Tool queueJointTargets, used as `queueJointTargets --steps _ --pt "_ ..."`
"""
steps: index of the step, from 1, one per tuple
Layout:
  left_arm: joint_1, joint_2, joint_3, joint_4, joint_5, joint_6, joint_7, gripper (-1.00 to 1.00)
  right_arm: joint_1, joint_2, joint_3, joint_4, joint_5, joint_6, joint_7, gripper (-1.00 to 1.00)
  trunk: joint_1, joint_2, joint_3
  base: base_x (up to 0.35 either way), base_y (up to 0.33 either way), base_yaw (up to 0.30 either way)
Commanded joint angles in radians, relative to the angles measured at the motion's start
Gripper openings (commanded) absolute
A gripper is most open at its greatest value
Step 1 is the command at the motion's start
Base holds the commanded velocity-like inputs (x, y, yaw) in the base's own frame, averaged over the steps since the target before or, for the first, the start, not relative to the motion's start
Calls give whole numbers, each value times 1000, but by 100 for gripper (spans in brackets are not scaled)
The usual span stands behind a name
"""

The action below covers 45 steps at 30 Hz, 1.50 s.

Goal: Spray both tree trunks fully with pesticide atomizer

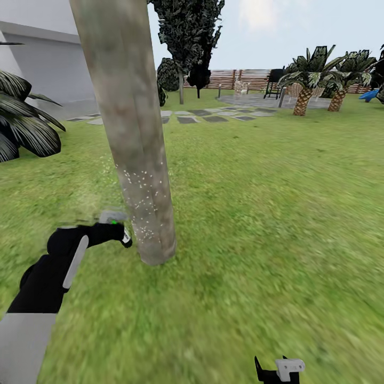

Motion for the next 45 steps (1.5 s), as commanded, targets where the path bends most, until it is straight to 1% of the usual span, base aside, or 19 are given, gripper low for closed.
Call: queueJointTargets --steps 1,3,4,6,8,9,12,14,15,16,18,20,22,23,25,28,29,34,45 --pt "25 -1 0 26 1 -63 3 -100 0 0 0 0 0 0 0 100 0 0 0 0 0 0" --pt "50 -1 2 78 0 -124 5 -100 0 0 0 0 0 0 0 100 0 0 0 0 0 0" --pt "64 0 5 123 -2 -157 6 -100 0 0 0 0 0 0 0 100 0 0 0 0 0 0" --pt "87 3 8 179 -3 -251 6 -100 0 0 0 0 0 0 0 100 0 0 0 0 0 0" --pt "103 1 7 240 -3 -325 17 -100 0 0 0 0 0 0 0 100 0 0 0 0 0 0" --pt "107 -1 6 305 -2 -397 38 -100 0 0 0 0 0 0 0 100 0 0 0 0 0 0" --pt "108 -2 9 443 6 -575 106 -100 0 0 0 0 0 0 0 100 0 0 0 0 0 0" --pt "108 -9 9 484 11 -645 138 -100 0 0 0 0 0 0 0 100 0 0 0 0 0 0" --pt "110 -25 9 496 9 -656 142 -100 0 0 0 0 0 0 0 100 0 0 0 0 0 0" --pt "119 -48 9 517 3 -663 144 -100 0 -1 0 0 0 0 0 100 0 0 0 0 0 0" --pt "131 -68 7 533 -1 -670 147 -100 0 0 0 0 0 0 0 100 0 0 0 0 0 0" --pt "138 -79 6 546 2 -672 151 -100 0 2 0 0 -1 -1 -1 100 0 0 0 0 0 0" --pt "139 -80 8 570 4 -675 154 -100 0 2 0 0 -1 -1 -1 100 0 0 0 0 0 0" --pt "139 -80 9 592 5 -690 159 -100 0 1 0 0 -1 -1 -1 100 0 0 0 39 -5 0" --pt "139 -77 10 623 2 -764 206 -100 0 1 0 0 -2 -1 0 100 0 0 0 162 -95 0" --pt "139 -78 7 659 3 -791 230 -100 0 1 0 0 -1 -1 0 100 0 0 0 229 -150 0" --pt "139 -79 6 688 6 -796 232 -100 0 1 0 0 -1 -1 0 100 0 0 0 260 -160 0" --pt "139 -75 8 722 6 -800 232 -100 0 0 0 0 -2 -2 0 100 0 0 0 193 -203 0" --pt "139 -82 5 726 12 -801 235 -100 0 3 0 0 0 -1 0 100 0 0 0 83 -261 43"
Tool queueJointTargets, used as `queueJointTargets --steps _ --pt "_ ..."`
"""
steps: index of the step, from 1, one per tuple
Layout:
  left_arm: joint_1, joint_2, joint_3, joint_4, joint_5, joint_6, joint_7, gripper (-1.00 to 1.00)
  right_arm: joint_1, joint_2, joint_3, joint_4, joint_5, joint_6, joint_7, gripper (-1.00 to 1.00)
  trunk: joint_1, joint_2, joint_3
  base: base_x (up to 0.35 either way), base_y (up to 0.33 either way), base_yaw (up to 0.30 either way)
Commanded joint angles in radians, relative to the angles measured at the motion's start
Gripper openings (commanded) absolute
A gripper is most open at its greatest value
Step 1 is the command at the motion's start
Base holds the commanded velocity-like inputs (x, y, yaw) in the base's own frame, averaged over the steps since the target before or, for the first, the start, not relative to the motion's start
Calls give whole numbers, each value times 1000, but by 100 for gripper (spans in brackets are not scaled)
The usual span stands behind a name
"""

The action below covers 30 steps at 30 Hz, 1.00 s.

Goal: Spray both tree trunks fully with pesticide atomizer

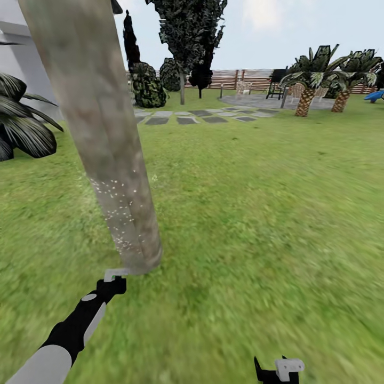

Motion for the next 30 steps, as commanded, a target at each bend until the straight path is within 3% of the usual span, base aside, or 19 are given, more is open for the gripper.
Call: queueJointTargets --steps 1,10,24,30 --pt "0 0 0 0 0 0 0 -100 0 0 0 0 0 0 0 100 0 0 0 147 -249 244" --pt "0 -1 0 0 -1 0 0 -100 0 0 0 0 0 1 0 100 0 0 0 104 -257 263" --pt "0 -1 0 0 1 0 0 -100 0 -2 0 0 0 1 0 100 0 0 0 0 -273 11" --pt "0 -1 0 0 0 0 0 -100 0 0 0 0 0 1 0 100 0 0 0 0 -273 189"
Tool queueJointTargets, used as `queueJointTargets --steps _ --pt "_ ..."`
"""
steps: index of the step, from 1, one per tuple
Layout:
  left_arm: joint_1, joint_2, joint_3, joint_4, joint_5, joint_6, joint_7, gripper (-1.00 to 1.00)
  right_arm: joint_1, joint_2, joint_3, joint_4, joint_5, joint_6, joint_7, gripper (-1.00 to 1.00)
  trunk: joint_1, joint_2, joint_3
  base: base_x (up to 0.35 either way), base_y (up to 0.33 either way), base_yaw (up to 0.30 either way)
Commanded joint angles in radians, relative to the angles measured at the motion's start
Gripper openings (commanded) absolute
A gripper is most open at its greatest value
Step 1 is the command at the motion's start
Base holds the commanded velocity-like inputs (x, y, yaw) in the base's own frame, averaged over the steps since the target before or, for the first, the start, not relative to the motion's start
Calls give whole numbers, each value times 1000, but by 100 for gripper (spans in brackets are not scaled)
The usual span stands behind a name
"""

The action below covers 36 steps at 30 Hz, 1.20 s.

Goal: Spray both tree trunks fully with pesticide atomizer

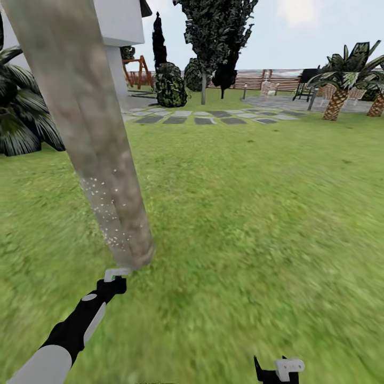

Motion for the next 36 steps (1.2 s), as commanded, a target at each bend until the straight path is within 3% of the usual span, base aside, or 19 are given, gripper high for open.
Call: queueJointTargets --steps 1,9,26,36 --pt "0 0 0 0 0 0 0 -100 0 0 0 0 0 0 0 100 0 0 0 0 -273 273" --pt "0 1 0 0 1 1 0 -100 0 0 0 0 0 0 0 100 0 0 0 106 -263 262" --pt "0 1 0 0 1 1 0 -100 0 0 0 0 0 0 0 100 0 0 0 136 -250 19" --pt "0 1 0 0 1 2 0 -100 0 1 0 0 0 0 0 100 0 0 0 82 -268 253"
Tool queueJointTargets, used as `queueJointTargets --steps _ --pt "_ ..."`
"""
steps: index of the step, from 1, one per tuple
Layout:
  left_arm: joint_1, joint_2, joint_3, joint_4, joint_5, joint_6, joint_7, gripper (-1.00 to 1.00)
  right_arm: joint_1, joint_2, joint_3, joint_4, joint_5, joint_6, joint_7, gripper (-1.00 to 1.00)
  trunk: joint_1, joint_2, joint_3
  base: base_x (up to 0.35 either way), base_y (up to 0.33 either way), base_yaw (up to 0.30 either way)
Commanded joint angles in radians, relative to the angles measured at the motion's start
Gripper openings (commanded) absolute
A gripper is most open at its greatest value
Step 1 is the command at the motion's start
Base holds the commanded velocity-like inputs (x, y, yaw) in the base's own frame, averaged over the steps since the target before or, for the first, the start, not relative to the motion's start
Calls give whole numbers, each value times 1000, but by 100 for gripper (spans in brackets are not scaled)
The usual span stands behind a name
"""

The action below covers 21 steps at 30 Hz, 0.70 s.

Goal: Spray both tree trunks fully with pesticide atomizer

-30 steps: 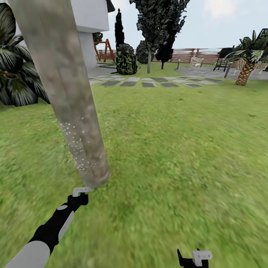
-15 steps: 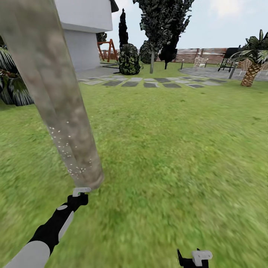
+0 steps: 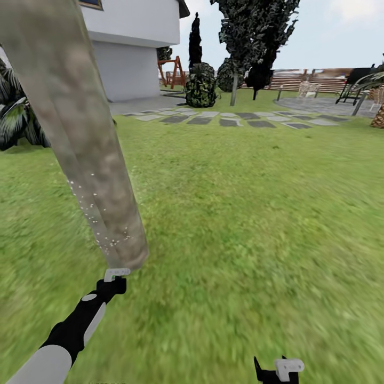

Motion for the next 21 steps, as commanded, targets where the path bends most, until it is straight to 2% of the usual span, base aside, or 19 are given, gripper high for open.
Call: queueJointTargets --steps 1,7,21 --pt "0 0 0 0 0 0 0 -100 0 0 0 0 0 0 0 100 0 0 0 82 -268 278" --pt "0 0 0 0 0 0 0 -100 0 -1 0 0 0 0 0 100 0 0 0 82 -268 232" --pt "0 0 0 0 -1 0 0 -100 0 0 0 0 0 0 0 100 0 0 0 82 -268 7"
